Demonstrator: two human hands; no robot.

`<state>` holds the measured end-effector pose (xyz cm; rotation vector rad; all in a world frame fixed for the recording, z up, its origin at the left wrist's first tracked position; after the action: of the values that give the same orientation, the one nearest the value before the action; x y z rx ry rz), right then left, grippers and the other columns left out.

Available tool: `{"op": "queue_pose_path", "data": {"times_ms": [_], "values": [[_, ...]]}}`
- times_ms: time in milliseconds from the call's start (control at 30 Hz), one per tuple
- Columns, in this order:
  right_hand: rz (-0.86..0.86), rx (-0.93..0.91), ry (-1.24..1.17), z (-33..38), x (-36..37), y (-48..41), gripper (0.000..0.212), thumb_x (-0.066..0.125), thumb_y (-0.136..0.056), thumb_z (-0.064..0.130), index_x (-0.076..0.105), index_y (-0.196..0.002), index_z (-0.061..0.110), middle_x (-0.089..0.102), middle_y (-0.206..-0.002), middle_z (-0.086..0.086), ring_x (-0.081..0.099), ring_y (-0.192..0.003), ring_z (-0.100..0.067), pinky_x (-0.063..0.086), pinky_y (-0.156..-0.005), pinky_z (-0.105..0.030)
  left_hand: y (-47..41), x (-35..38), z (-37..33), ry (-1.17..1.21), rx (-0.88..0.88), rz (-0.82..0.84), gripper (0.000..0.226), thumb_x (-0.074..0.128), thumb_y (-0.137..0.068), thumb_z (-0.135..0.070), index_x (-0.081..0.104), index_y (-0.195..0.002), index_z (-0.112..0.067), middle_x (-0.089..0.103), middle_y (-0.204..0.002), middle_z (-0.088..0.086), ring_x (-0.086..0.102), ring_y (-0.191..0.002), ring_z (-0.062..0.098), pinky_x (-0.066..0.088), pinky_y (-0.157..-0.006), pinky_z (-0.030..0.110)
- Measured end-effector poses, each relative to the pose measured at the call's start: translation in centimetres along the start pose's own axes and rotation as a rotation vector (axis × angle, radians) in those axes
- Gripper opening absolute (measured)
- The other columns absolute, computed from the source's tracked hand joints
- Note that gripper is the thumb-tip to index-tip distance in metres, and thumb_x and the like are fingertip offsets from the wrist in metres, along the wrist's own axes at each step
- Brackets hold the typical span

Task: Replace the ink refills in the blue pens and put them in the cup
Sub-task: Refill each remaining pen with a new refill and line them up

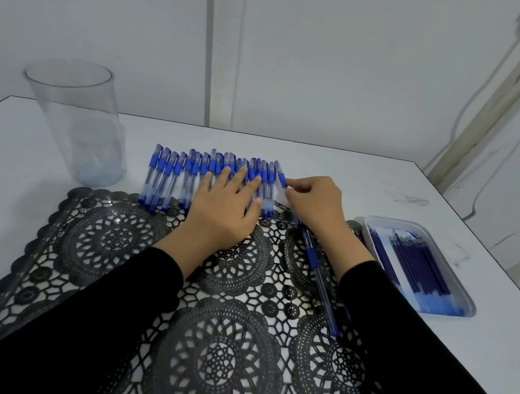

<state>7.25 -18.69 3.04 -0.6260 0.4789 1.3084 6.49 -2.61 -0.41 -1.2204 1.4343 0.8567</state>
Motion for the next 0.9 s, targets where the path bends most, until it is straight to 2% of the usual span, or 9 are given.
{"op": "queue_pose_path", "data": {"times_ms": [167,233,300,400,467,533,567,700,900], "values": [[-0.046,-0.004,-0.399,1.5,-0.8,2.8,0.023,0.069,-0.088,0.015,0.075,-0.107,0.024,0.075,-0.087,0.005,0.07,-0.081,-0.012,0.057,-0.083,-0.032,1.3,-2.2,-0.2,0.477,0.072,-0.296,0.052,0.03,-0.107,-0.041,0.028,-0.155,-0.021,0.035,-0.158,0.003,0.025,-0.149,0.019,0.018,-0.123,0.042],[-0.024,-0.002,-0.537,2.1,-0.7,4.2,0.022,0.072,-0.086,0.014,0.075,-0.106,0.023,0.076,-0.092,0.002,0.072,-0.088,-0.012,0.057,-0.088,-0.037,2.1,-2.7,-0.1,0.737,0.073,-0.355,0.05,0.035,-0.106,-0.045,0.038,-0.151,-0.023,0.063,-0.124,0.004,0.059,-0.116,0.018,0.045,-0.104,0.031],[-0.017,0.004,-0.617,2.4,-0.5,5.5,0.022,0.074,-0.084,0.012,0.075,-0.105,0.019,0.076,-0.093,0.0,0.072,-0.089,-0.012,0.057,-0.089,-0.037,3.1,-3.1,-0.3,0.919,0.082,-0.364,0.05,0.039,-0.104,-0.048,0.045,-0.147,-0.023,0.058,-0.1,-0.002,0.055,-0.086,0.002,0.044,-0.082,0.014],[-0.022,0.002,-0.667,2.6,0.1,6.9,0.019,0.077,-0.082,0.012,0.077,-0.101,0.015,0.077,-0.09,-0.001,0.073,-0.088,-0.015,0.057,-0.087,-0.036,4.4,-4.0,-0.4,1.09,0.106,-0.427,0.037,0.047,-0.105,-0.026,0.055,-0.137,-0.011,0.064,-0.121,-0.009,0.058,-0.112,-0.008,0.045,-0.1,0.014],[-0.011,-0.022,-0.667,3.0,0.5,7.6,0.02,0.077,-0.081,0.009,0.077,-0.101,0.011,0.077,-0.091,-0.003,0.073,-0.087,-0.016,0.058,-0.086,-0.035,5.5,-4.5,-0.4,1.16,0.1,-0.465,0.032,0.051,-0.103,-0.014,0.057,-0.133,-0.006,0.064,-0.117,-0.013,0.059,-0.113,-0.008,0.043,-0.09,0.006],[-0.001,-0.046,-0.665,3.5,0.8,8.2,0.022,0.077,-0.081,0.008,0.076,-0.103,0.008,0.076,-0.092,-0.004,0.072,-0.088,-0.013,0.058,-0.087,-0.034,6.2,-4.4,-0.2,1.234,0.061,-0.47,0.034,0.055,-0.1,-0.01,0.057,-0.133,-0.003,0.067,-0.115,-0.005,0.061,-0.11,0.001,0.043,-0.101,0.03],[0.007,-0.053,-0.671,3.7,1.0,8.4,0.023,0.077,-0.081,0.008,0.076,-0.104,0.008,0.076,-0.093,-0.003,0.072,-0.088,-0.011,0.057,-0.088,-0.032,6.4,-4.3,0.0,1.267,0.039,-0.473,0.036,0.058,-0.099,-0.011,0.057,-0.134,-0.003,0.068,-0.118,0.0,0.064,-0.111,0.006,0.054,-0.093,0.023],[0.062,-0.084,-0.689,4.3,1.4,9.2,0.024,0.075,-0.082,0.009,0.075,-0.106,0.01,0.076,-0.096,0.001,0.071,-0.093,-0.008,0.056,-0.088,-0.026,7.2,-4.6,0.6,1.324,-0.002,-0.527,0.035,0.062,-0.096,-0.009,0.06,-0.131,-0.009,0.072,-0.112,-0.002,0.069,-0.104,0.004,0.053,-0.089,0.017],[0.039,-0.117,-0.65,3.8,0.8,9.6,0.023,0.074,-0.085,0.015,0.074,-0.108,0.015,0.076,-0.091,0.004,0.069,-0.083,-0.009,0.055,-0.074,-0.018,8.5,-5.8,3.1,0.965,0.138,-0.555,0.029,0.063,-0.095,-0.006,0.067,-0.122,-0.014,0.074,-0.092,-0.003,0.053,-0.05,0.004,0.042,-0.053,0.009]]}}
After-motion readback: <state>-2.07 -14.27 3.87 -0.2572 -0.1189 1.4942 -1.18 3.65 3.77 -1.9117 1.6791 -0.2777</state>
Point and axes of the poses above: each hand's wrist, its own y-axis away from the middle knuckle, its own x-axis out of the palm, z = x × y, the point moved 4 cm from there along -y, towards the middle knuckle
